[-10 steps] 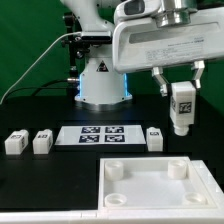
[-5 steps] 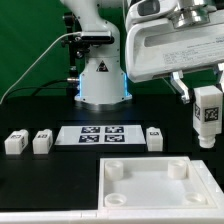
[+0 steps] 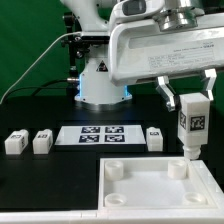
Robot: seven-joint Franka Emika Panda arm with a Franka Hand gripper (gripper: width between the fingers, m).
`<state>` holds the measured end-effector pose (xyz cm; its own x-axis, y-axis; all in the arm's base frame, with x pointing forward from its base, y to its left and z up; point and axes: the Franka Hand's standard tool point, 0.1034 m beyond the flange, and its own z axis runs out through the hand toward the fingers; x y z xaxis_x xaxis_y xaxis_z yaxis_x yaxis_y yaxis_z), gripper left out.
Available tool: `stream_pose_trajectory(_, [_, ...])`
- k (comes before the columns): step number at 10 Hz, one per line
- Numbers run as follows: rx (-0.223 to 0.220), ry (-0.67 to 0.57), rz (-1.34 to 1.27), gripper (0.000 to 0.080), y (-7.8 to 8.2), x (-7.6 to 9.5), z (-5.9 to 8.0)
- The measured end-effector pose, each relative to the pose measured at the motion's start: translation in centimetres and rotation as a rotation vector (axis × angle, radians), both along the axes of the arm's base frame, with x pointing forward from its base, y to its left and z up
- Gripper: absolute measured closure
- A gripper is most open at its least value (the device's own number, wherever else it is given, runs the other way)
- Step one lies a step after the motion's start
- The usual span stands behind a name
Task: Assemble one leg
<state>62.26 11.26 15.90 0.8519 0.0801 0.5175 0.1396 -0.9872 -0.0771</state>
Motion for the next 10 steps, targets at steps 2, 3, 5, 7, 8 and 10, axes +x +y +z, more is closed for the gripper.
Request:
stream_pose_trajectory(2, [0.001,-0.014,0.008,0.0505,0.4,0.0,-0.5])
stream_pose_trajectory(3, [0.001,-0.013,0.008,0.0505,0.4,0.0,-0.5])
stream_pose_trajectory(5, [0.000,-0.013,0.009,0.0505,0.4,0.0,-0.6])
stream_pose_trajectory(7, [-0.006,-0.003,0.016,0.0505,0.6,-0.2,-2.0])
stream_pose_trajectory(8, [-0.009,0.006,0.012,0.0505,0.2,0.0,-2.9])
stream_pose_trajectory(10, [-0.010,0.001,0.009,0.0505,-0.1,0.3,-4.2])
